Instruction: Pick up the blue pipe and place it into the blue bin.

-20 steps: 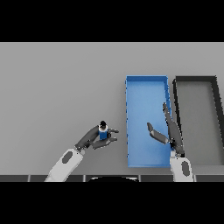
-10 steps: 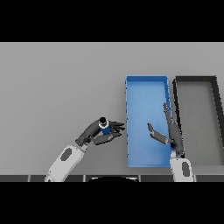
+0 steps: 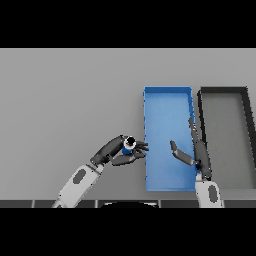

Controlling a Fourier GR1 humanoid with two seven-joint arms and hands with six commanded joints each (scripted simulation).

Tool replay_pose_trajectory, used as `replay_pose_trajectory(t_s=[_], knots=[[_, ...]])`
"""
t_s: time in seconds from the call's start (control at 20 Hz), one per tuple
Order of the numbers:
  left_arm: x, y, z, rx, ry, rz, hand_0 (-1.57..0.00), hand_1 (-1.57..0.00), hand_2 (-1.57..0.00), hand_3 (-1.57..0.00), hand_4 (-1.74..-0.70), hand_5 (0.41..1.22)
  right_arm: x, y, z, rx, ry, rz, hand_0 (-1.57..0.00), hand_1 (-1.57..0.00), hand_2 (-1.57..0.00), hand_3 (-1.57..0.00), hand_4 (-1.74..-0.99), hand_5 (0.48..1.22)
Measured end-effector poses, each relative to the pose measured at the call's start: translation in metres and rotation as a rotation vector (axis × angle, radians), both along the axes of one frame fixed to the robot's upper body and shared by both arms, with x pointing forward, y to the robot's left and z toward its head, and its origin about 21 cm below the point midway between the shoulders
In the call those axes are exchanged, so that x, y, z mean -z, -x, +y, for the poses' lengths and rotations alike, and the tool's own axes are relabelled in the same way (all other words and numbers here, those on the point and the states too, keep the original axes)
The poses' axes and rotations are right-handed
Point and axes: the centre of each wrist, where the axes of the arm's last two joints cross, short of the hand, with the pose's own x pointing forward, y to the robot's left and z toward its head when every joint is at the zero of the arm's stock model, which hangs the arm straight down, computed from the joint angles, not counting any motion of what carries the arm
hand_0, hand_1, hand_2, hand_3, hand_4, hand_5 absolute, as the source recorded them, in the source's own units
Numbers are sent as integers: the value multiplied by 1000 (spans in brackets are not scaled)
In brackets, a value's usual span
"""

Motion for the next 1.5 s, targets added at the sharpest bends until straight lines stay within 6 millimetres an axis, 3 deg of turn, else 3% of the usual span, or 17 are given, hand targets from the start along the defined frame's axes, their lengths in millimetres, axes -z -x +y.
replay_pose_trajectory(t_s=[0.1, 0.3, 0.4, 0.7, 1.0, 1.2, 1.5], knots=[[1, -2, 2, -8, 1, 0, -1570, -1570, -1570, -1570, -1466, 1220, 0, 1, 0, 2, 1, -1, 1, 1, 1, 1, -1188, 643], [-1, 0, 1, 4, 5, -10, -1571, -1571, -1571, -1571, -1467, 1221, -7, 0, -2, -13, -13, -49, 1, -2, -41, 1, -1195, 648], [-1, 0, 2, 5, 3, -6, -1571, -1571, -1571, -1571, -1467, 1221, -17, 0, -3, -132, -165, -94, 1, -22, -89, -1, -1202, 624], [-4, -1, 2, 5, 2, -9, -1571, -1571, -1571, -1571, -1467, 1221, -90, -20, 0, -536, -237, -36, 1, -11, -106, 0, -1247, 568], [-6, -2, 1, 7, -15, -14, -1571, -1571, -1571, -1571, -1467, 1221, -144, -33, 36, -765, -82, -45, 1, -2, -53, 1, -1296, 556], [-4, -8, 0, 7, -20, -16, -1571, -1571, -1571, -1571, -1467, 1221, -152, -37, 64, -881, -43, -39, 1, 0, -43, 1, -1294, 560], [-5, -9, -4, 47, 0, 7, -1571, -1571, -1571, -1571, -1469, 1221, -165, -48, 99, -1002, 17, -41, -7, -16, -66, 1, -1223, 540]])
